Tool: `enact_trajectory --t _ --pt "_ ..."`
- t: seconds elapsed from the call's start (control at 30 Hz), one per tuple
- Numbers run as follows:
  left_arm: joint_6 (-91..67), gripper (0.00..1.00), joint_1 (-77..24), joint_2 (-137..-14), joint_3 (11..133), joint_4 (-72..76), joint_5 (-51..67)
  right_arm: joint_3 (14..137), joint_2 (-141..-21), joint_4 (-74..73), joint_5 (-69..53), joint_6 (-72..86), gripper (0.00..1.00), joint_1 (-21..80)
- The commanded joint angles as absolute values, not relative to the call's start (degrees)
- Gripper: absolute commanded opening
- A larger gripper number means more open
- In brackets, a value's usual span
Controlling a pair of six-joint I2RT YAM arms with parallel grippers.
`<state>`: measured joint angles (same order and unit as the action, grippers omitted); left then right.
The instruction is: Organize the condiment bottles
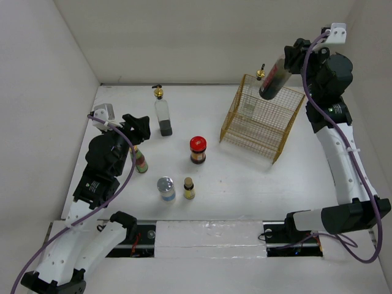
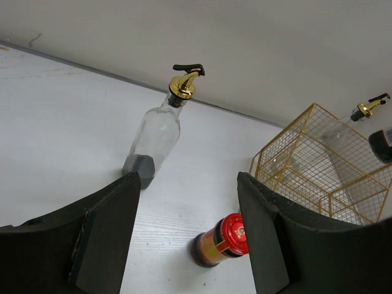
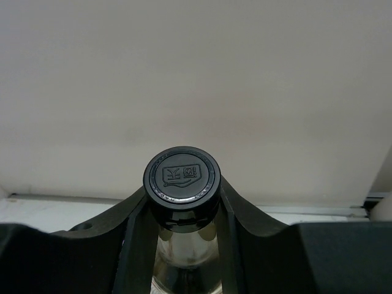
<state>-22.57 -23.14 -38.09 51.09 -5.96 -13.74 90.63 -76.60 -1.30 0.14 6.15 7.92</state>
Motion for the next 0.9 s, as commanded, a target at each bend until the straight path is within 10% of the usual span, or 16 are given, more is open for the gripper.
enact_trajectory --t 0.0,0.87 --pt "-21.8 0.6 -22.94 -37.79 50.8 -3.34 -13.36 94.66 -75.67 7.39 2.72 7.04 0.06 6.33" --pt "-21.8 0.6 -22.94 -38.32 50.8 -3.34 -13.27 94.14 -87.09 13.27 6.5 3.87 0.04 4.04"
